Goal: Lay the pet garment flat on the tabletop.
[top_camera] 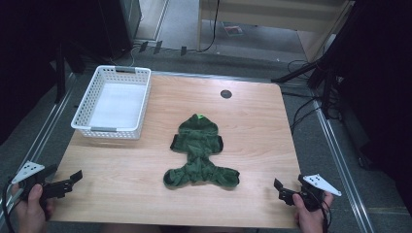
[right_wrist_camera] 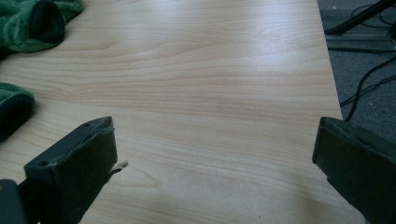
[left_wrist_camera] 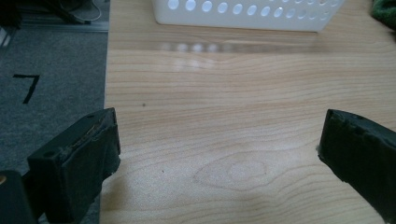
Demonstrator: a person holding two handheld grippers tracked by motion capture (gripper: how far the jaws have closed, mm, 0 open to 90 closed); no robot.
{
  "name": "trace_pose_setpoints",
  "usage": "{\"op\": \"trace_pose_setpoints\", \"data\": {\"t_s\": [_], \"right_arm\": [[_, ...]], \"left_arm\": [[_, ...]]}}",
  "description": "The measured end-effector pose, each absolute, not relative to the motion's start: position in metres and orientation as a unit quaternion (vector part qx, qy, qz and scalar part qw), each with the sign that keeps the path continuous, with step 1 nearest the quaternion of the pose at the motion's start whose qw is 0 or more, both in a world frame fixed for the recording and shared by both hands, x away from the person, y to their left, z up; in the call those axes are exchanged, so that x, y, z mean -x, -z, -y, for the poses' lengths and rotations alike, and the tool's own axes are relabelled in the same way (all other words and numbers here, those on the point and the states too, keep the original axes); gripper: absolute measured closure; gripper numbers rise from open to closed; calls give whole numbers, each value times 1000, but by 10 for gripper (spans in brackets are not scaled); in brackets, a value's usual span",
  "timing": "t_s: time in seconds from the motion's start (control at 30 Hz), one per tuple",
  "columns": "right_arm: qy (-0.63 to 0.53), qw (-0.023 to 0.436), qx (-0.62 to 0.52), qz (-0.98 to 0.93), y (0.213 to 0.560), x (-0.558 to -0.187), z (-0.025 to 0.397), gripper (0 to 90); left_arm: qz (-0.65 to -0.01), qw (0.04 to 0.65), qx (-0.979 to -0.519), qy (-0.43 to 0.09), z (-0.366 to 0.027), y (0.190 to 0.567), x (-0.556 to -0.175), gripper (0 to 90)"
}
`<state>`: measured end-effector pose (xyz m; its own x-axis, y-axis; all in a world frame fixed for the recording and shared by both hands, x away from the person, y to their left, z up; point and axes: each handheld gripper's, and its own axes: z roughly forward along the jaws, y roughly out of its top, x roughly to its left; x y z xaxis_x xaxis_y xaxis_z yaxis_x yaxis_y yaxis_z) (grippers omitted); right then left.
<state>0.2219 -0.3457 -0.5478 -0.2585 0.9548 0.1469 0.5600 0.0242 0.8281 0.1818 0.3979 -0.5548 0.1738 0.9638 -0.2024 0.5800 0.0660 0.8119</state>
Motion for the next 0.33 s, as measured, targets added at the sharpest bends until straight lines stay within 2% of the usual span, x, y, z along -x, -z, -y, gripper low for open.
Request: {"op": "trace_pose_setpoints", "data": {"t_s": [0.23, 0.33], "right_arm": [[-416, 236, -561, -676, 548, -222, 346, 7], [-415, 235, -561, -677, 548, -223, 346, 49]], "left_arm": [[-599, 415, -645, -229, -398, 555, -182, 0], [-600, 415, -644, -229, -398, 555, -183, 0]]}}
